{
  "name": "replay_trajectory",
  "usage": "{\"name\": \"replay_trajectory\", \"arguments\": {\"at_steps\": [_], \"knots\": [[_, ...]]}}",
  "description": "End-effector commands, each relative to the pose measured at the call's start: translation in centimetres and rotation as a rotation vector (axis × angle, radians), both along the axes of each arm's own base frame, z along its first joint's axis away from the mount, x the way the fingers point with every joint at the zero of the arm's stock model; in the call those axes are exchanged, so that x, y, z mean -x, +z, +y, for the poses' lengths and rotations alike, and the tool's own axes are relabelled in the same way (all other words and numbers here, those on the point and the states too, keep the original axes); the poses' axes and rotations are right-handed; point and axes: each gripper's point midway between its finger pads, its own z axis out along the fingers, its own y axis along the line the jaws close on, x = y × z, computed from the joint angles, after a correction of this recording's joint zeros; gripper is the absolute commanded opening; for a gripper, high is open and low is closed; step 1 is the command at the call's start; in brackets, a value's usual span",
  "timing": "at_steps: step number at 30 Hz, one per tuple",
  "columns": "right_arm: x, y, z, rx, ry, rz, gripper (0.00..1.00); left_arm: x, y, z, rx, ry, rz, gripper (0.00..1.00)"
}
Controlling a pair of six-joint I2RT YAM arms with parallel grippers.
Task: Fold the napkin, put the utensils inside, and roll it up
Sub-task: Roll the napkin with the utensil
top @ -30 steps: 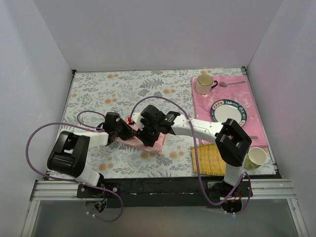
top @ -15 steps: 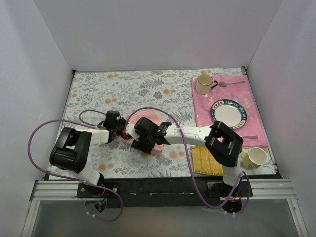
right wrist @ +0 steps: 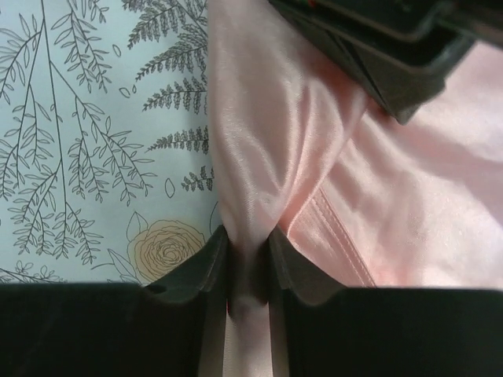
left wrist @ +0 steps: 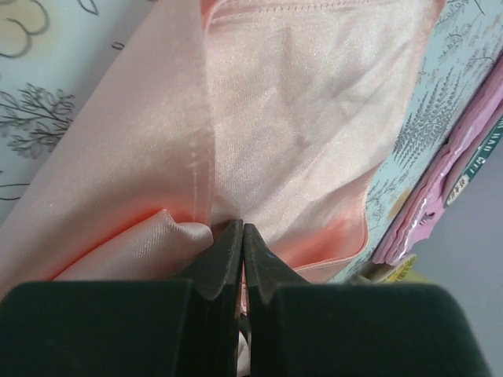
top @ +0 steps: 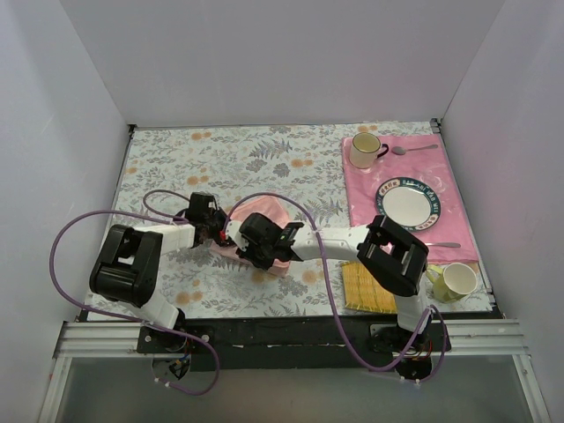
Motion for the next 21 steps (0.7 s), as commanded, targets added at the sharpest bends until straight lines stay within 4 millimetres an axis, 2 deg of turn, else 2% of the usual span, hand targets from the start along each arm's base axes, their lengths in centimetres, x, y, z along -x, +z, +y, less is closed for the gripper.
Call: {"name": "replay_trajectory", "arguments": {"at_steps": [1, 2, 3, 5, 7, 9, 10, 11, 12, 14, 15, 16, 18, 19, 21], "knots": [[1.4, -5.7, -3.3, 0.126, -0.086, 0.129, 0.22, 2.0, -1.3, 2.9, -0.132, -0.027, 0.138, 0.00], [1.5, -5.9, -3.2, 0.122, -0.094, 0.133, 0.19, 1.8, -0.8, 3.3, -0.137, -0.020, 0.146, 0.00], [2.4, -6.1, -3.2, 0.111, -0.079, 0.178, 0.18, 0.0, 0.8, 3.7, -0.130, 0.002, 0.104, 0.00], [2.8, -6.4, -3.4, 0.109, -0.096, 0.205, 0.15, -1.2, 2.1, 4.1, -0.113, 0.022, 0.097, 0.01], [3.2, -6.8, -3.5, 0.119, -0.094, 0.235, 0.12, -3.6, 4.2, 4.4, -0.102, 0.058, 0.057, 0.05], [3.9, -7.0, -3.5, 0.111, -0.108, 0.283, 0.09, -4.7, 5.4, 4.9, -0.102, 0.090, 0.056, 0.13], [4.0, -7.2, -3.7, 0.110, -0.117, 0.302, 0.08, -6.0, 7.1, 4.9, -0.089, 0.119, 0.038, 0.15], [4.6, -7.1, -3.6, 0.097, -0.124, 0.341, 0.07, -6.6, 7.7, 5.4, -0.103, 0.149, 0.034, 0.18], [4.6, -7.2, -3.6, 0.090, -0.135, 0.371, 0.07, -7.3, 8.6, 5.7, -0.112, 0.175, 0.028, 0.28], [5.3, -6.9, -3.0, 0.065, -0.145, 0.450, 0.04, -7.9, 10.5, 6.7, -0.153, 0.241, 0.039, 0.37], [5.6, -7.0, -2.9, 0.058, -0.149, 0.483, 0.03, -7.8, 10.8, 7.1, -0.166, 0.268, 0.052, 0.41], [5.4, -6.6, -2.5, 0.033, -0.154, 0.512, 0.03, -6.7, 10.8, 7.6, -0.180, 0.309, 0.112, 0.46], [6.0, -6.3, -2.0, 0.004, -0.172, 0.624, 0.01, -5.2, 11.3, 8.4, -0.208, 0.348, 0.143, 0.50], [6.1, -6.1, -1.7, -0.009, -0.178, 0.666, 0.01, -3.6, 10.9, 8.6, -0.217, 0.358, 0.195, 0.54], [6.3, -5.3, -1.1, -0.055, -0.194, 0.775, 0.01, -0.8, 10.8, 8.6, -0.205, 0.369, 0.234, 0.55]]}}
